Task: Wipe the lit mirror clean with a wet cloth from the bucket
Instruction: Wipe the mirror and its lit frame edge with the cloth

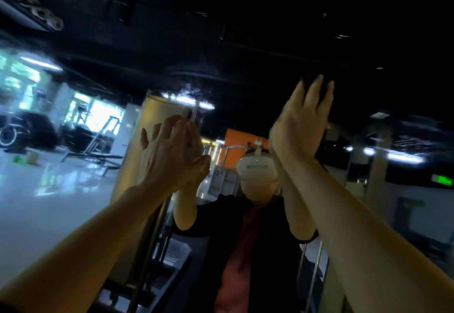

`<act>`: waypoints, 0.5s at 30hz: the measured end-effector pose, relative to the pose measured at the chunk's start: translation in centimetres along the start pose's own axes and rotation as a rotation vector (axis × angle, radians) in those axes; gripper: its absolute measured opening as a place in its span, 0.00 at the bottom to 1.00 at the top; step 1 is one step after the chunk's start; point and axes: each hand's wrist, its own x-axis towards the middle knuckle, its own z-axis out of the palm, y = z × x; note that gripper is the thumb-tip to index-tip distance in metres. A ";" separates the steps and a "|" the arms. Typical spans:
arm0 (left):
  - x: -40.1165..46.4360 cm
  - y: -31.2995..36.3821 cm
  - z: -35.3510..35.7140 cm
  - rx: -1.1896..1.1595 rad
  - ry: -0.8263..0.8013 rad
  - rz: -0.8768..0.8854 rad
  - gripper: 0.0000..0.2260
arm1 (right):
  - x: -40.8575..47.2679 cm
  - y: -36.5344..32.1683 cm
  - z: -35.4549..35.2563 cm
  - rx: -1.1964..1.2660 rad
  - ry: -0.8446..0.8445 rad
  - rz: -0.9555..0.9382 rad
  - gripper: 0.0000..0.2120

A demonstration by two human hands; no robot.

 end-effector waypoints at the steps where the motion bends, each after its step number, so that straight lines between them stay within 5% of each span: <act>1: 0.2 -0.5 0.1 -0.009 0.001 -0.002 0.34 | 0.4 -1.7 0.6 0.010 -0.008 -0.029 0.32; 8: 0.4 -2.7 0.7 -0.015 0.095 -0.009 0.38 | 0.5 -10.3 3.5 0.074 -0.070 -0.374 0.28; 12: 0.1 -1.9 0.5 -0.062 0.111 -0.056 0.35 | -0.5 -10.5 3.8 0.116 -0.159 -0.776 0.27; 15: -0.4 -1.2 0.2 -0.066 0.101 -0.063 0.34 | -1.1 -7.6 2.9 0.120 -0.141 -0.766 0.26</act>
